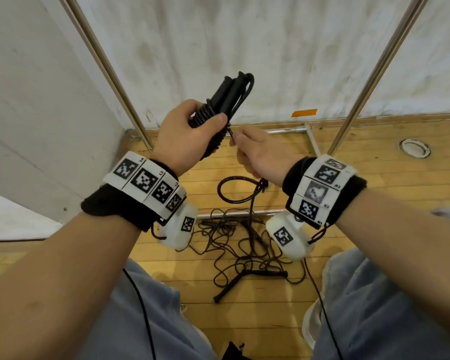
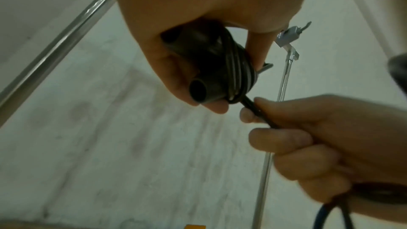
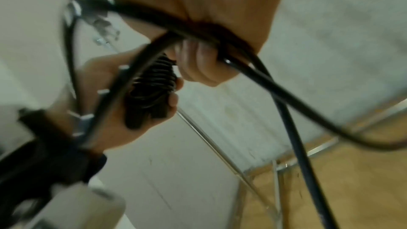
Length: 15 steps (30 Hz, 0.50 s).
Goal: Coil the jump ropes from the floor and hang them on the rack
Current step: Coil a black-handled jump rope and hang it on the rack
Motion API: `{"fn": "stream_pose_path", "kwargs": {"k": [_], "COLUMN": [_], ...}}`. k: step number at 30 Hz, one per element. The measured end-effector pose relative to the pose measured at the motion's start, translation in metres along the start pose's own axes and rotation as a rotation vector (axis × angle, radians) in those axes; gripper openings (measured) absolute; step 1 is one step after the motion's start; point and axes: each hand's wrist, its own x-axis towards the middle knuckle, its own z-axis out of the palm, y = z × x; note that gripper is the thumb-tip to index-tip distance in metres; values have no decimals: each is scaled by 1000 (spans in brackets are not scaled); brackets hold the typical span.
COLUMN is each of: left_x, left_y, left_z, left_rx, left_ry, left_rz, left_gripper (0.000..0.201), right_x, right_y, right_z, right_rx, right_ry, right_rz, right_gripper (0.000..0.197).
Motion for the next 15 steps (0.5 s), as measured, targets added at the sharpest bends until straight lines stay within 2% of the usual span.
{"fn": "stream_pose_path", "kwargs": {"k": [2, 4, 8, 15], "left_x": [3, 5, 8, 11], "left_y": [-3, -5, -11, -27], "left_z": [1, 3, 5, 6], "left_rx": [75, 142, 245, 652], "left_ry": [14, -8, -50, -43], "left_rz": [6, 9, 18, 70], "left_gripper": [23, 27, 30, 37], "right_x": [0, 1, 3, 2], "right_y": [-1, 1, 0, -2], "right_z": [-1, -3, -9, -11], "right_rx": [-255, -443, -546, -657], "right_ry": [32, 31, 15, -91], "right_rz": [-96, -122, -53, 56], "right_gripper": [23, 28, 30, 41]}}
